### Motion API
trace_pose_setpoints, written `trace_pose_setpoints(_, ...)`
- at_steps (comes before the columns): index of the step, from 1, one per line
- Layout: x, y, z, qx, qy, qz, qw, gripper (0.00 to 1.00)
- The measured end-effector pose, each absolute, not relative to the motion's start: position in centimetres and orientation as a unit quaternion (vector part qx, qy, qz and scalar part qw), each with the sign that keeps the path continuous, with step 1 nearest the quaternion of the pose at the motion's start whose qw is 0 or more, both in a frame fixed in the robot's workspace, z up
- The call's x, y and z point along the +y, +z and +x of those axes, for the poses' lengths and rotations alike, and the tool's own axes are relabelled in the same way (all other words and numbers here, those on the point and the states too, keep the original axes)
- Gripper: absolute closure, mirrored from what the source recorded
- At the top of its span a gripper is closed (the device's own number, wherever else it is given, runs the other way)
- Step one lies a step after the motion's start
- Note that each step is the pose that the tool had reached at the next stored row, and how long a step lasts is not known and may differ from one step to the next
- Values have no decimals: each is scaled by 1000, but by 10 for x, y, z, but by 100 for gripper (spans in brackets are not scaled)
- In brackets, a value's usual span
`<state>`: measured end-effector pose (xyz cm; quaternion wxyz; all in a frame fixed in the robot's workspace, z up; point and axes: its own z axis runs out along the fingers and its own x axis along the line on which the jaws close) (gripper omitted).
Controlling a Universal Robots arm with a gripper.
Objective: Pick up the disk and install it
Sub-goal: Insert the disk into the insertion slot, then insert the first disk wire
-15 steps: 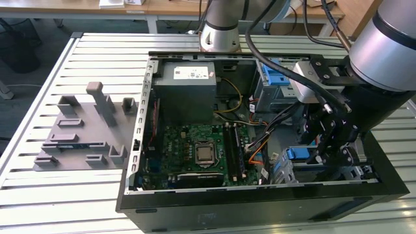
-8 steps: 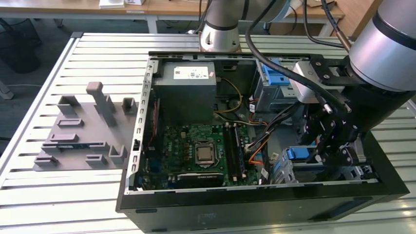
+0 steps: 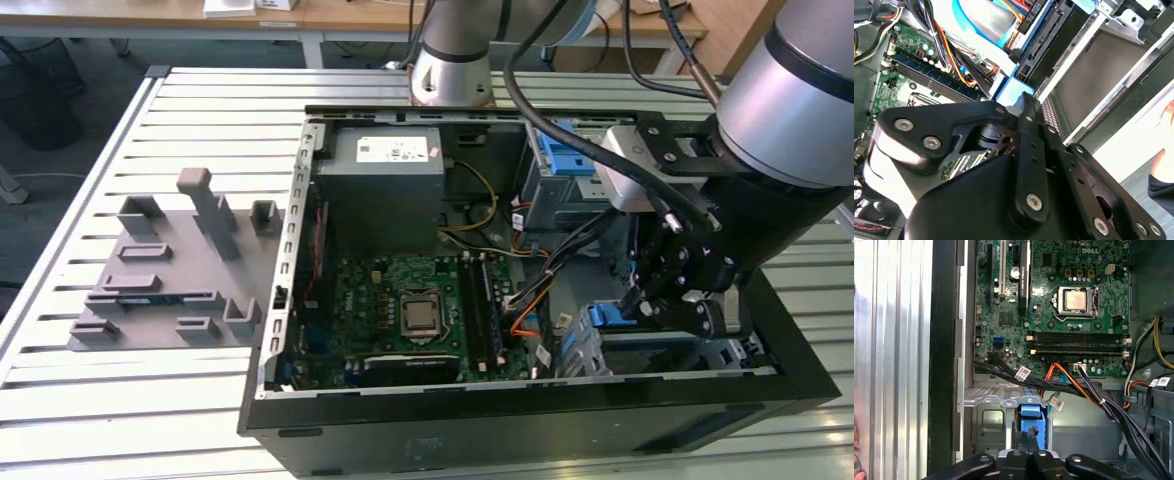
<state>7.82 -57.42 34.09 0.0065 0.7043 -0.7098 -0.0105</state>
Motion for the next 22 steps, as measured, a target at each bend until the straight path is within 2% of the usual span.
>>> trace_pose_setpoints(1, -574, 341, 78, -710, -10, 704, 6, 87)
trace_pose_setpoints(3, -574, 341, 78, -710, -10, 704, 6, 89)
trace_pose_setpoints(22, -574, 341, 84, -710, -10, 704, 7, 89)
